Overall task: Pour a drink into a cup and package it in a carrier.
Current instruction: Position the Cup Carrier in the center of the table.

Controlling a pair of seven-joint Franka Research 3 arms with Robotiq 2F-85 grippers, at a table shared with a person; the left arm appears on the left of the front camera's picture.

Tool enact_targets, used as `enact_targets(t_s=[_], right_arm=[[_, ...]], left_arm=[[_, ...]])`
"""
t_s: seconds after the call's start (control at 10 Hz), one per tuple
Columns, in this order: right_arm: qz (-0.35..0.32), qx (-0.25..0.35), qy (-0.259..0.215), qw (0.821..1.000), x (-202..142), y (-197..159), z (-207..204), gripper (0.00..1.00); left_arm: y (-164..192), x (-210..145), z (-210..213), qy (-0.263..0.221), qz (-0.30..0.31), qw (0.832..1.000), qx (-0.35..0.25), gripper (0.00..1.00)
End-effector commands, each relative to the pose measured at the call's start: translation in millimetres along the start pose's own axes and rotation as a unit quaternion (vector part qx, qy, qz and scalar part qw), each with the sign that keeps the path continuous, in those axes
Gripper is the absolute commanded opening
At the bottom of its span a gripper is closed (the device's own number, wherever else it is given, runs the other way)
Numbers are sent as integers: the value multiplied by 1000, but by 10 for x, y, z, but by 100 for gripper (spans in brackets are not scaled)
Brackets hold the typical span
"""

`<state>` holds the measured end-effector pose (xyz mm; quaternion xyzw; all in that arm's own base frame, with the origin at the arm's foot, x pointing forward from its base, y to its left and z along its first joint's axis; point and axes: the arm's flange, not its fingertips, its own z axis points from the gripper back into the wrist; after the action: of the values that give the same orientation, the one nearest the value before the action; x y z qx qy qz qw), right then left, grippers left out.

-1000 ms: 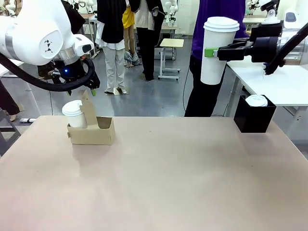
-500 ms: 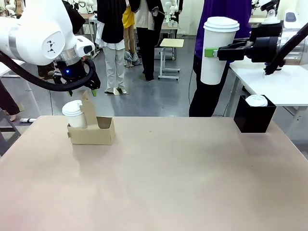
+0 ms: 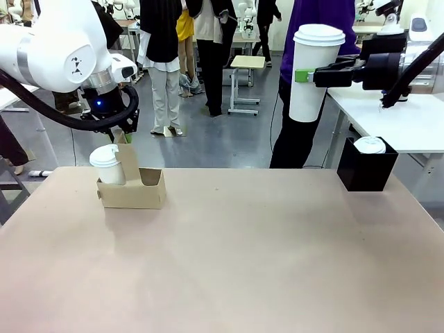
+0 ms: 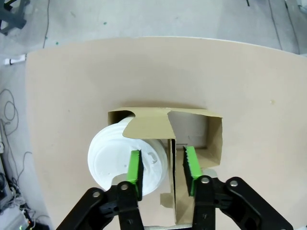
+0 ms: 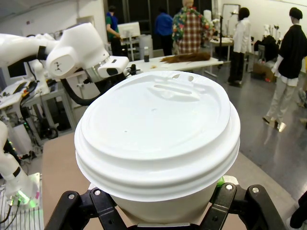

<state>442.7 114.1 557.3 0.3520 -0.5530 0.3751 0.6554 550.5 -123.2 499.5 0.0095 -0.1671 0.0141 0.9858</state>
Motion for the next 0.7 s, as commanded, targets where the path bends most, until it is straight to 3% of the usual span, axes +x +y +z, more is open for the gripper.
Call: enact_targets(t_s=[0.0, 0.4, 0.5, 0.6], right_arm=[[5, 2, -7, 1000, 18, -5, -20, 81], [5, 2, -7, 1000, 18, -5, -20, 81], [5, 2, -7, 1000, 18, -5, -20, 81], [5, 2, -7, 1000, 18, -5, -20, 81]], left_arm=[[-44, 20, 7, 7, 16, 1000, -5, 0], [-64, 49, -27, 34, 35, 999, -12, 0], [-49, -10, -36, 4, 2, 1000, -4, 0], [-49, -10, -36, 4, 2, 1000, -4, 0]])
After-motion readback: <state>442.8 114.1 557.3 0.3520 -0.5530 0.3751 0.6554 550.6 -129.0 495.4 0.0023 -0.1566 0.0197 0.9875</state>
